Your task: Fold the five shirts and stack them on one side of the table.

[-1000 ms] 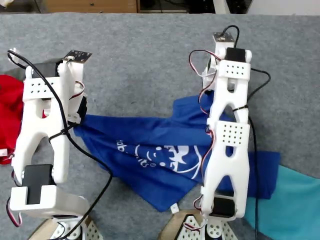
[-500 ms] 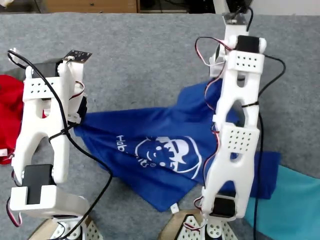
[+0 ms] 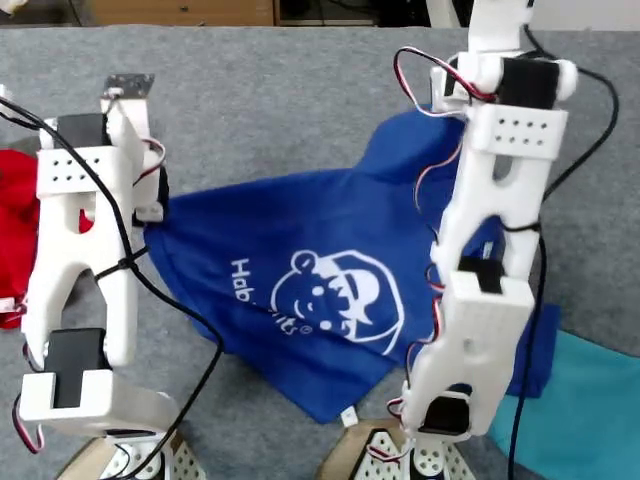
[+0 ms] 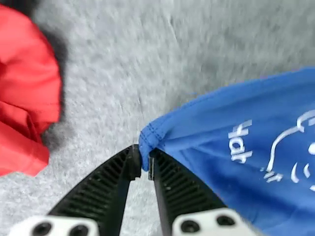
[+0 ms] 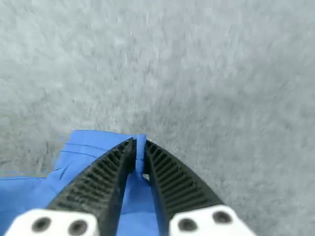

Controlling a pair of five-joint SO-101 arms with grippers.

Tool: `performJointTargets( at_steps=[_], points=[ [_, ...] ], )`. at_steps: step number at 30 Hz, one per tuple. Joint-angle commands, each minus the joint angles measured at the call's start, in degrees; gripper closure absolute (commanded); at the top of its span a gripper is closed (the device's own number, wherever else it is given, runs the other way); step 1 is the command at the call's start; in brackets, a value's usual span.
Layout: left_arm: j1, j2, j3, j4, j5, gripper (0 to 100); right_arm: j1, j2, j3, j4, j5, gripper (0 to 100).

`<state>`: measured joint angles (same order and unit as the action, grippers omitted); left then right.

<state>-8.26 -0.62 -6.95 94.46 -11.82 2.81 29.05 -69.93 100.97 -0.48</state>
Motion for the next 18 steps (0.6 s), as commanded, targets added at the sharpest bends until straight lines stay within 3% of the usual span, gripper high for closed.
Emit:
performJointTargets(
  at_steps=[1, 10, 18],
  points=[
    [0.1, -2.9, -7.9, 0.6, 4.7, 98, -0.4, -8.1, 0.0, -0.5, 1.9, 99.4],
    [-0.1, -2.5, -32.4, 5.0, 15.1, 98, -0.3, -19.9, 0.0, -1.7, 1.9, 99.4],
    [-0.1, -2.4, -52.9, 4.7, 16.4, 98, 1.9, -30.6, 0.0, -13.0, 1.8, 99.4]
  ],
)
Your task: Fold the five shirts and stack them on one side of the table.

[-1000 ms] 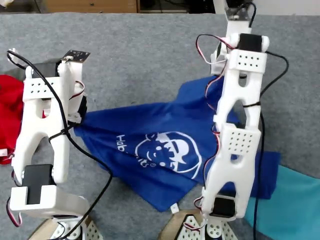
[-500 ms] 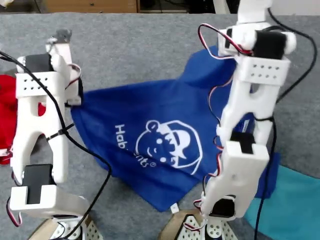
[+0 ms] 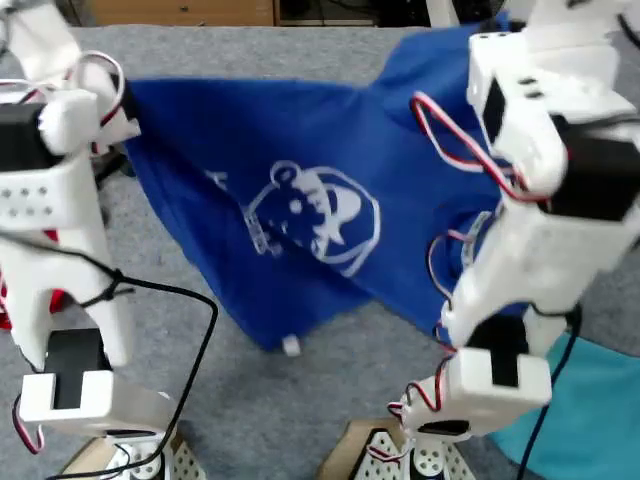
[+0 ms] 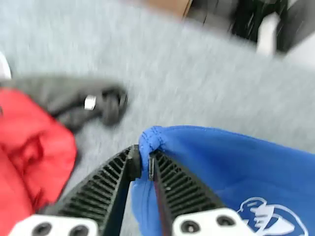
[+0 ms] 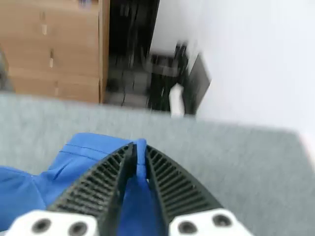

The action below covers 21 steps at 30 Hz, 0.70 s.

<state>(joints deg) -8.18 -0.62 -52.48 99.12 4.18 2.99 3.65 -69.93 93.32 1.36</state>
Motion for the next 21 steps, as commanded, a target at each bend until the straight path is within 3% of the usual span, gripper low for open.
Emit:
performJointTargets(
  at_steps=[1, 5, 12, 21],
  points=[
    [-0.2, -2.4, -9.0, 0.0, 0.4, 98, 2.2, -6.3, 0.0, -7.5, 0.0, 99.4],
    [-2.5, -2.7, -12.2, 0.0, 0.4, 98, 2.6, -9.5, 0.0, -15.3, 0.6, 99.4],
    [-8.4, -3.1, -13.1, 0.4, 0.4, 98, 2.6, -15.3, 0.0, -19.8, 5.1, 99.4],
    [-8.3, -8.6, -21.1, 0.0, -1.1, 98, 2.3, -20.4, 0.1, -25.8, 9.1, 99.4]
  ],
)
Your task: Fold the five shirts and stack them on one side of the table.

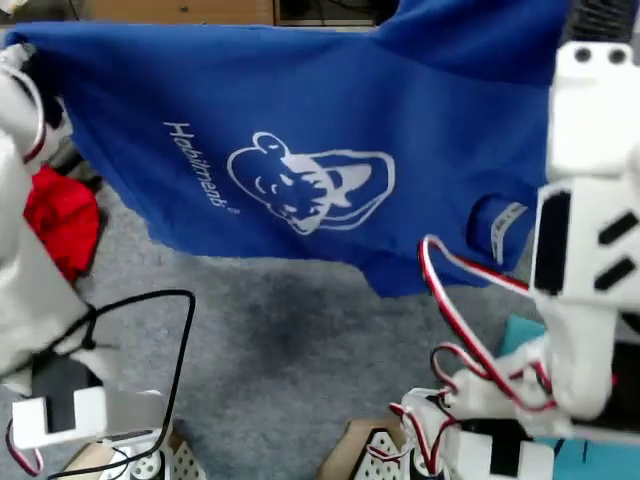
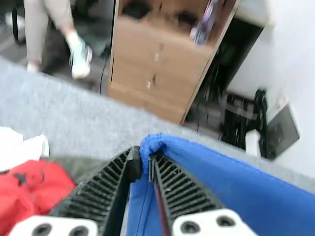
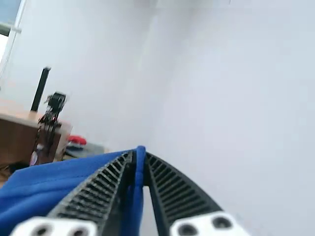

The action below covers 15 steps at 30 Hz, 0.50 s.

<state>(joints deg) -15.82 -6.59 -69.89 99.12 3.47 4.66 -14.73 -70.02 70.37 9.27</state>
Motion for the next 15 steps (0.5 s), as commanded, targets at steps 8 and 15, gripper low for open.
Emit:
performJointTargets(
  at_steps=[8, 15],
  points=[
    [-0.5, -7.9, -6.2, 1.7, -5.5, 98, 0.7, -7.3, 0.3, -9.3, 5.3, 99.4],
    [-1.9, -17.3, 2.5, 1.7, -11.2, 98, 0.6, -11.5, 0.4, -8.2, 10.8, 99.4]
  ],
)
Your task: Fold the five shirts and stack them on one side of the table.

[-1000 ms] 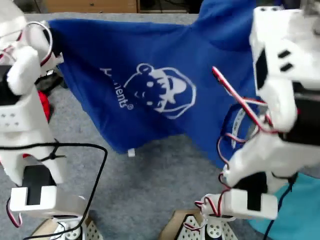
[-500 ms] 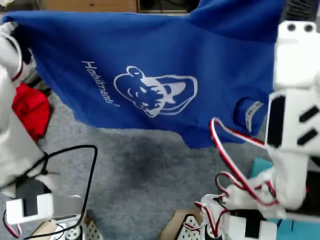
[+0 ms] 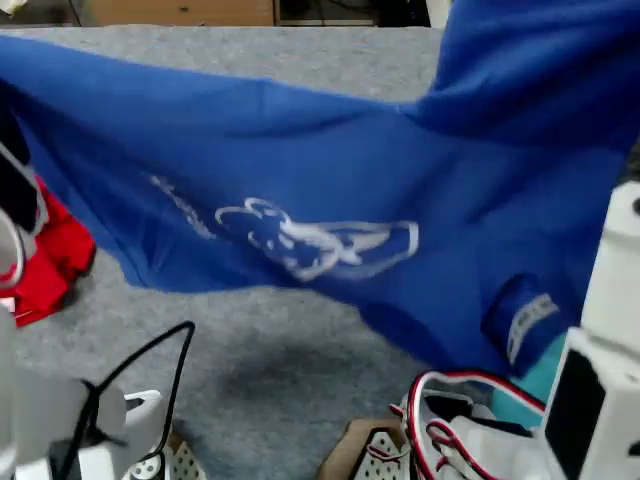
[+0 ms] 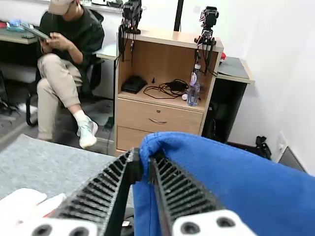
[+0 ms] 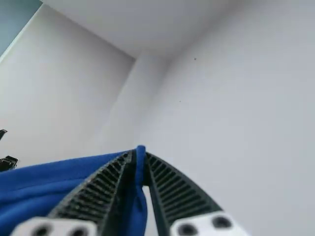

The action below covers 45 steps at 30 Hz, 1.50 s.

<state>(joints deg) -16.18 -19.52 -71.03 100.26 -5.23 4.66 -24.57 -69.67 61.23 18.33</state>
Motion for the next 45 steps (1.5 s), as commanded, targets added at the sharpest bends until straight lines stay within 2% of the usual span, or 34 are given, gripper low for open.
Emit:
performJointTargets(
  at_steps=[1, 9, 15, 17, 22, 26, 29, 33, 36, 39, 42, 45],
  points=[
    [-2.2, -6.5, 6.0, 0.5, -2.9, 98, 0.6, -2.5, 0.0, 1.8, 1.8, 99.4],
    [-2.0, -24.3, 28.5, 0.5, -5.1, 98, 0.6, -3.6, 1.4, 4.7, 2.0, 99.4],
    [-2.0, -27.8, 45.4, 0.3, -4.8, 98, 0.8, 1.5, 11.6, 4.9, 2.0, 99.4],
    [-2.0, -27.8, 52.2, -2.0, -4.8, 98, 0.8, 4.2, 16.0, 4.1, 1.9, 99.4],
    [-2.0, -27.7, 75.9, -17.9, -5.2, 98, 0.8, 12.3, 26.2, -3.4, 2.0, 99.4],
    [-2.0, -27.6, 94.2, -39.6, -4.8, 98, 0.7, 19.5, 32.7, -12.3, 2.0, 99.4],
    [-2.0, -26.9, 101.9, -55.1, -4.7, 98, 0.7, 25.6, 35.1, -20.3, 2.0, 99.4],
    [-2.0, -20.5, 103.3, -70.8, -2.7, 98, 0.6, 33.7, 35.2, -27.9, 2.0, 99.4],
    [-1.8, -12.3, 97.5, -74.5, -0.1, 98, 0.5, 38.0, 34.2, -32.6, 2.0, 99.4],
    [-0.7, -2.9, 86.9, -70.1, 0.0, 98, 0.0, 41.5, 30.5, -33.5, 1.8, 99.4],
    [0.4, 5.0, 74.0, -60.5, 0.0, 98, -0.4, 44.6, 26.3, -32.9, 1.8, 99.4],
    [1.9, 11.1, 61.5, -50.4, 0.0, 98, -0.4, 46.1, 22.7, -28.0, 1.7, 99.4]
  ],
)
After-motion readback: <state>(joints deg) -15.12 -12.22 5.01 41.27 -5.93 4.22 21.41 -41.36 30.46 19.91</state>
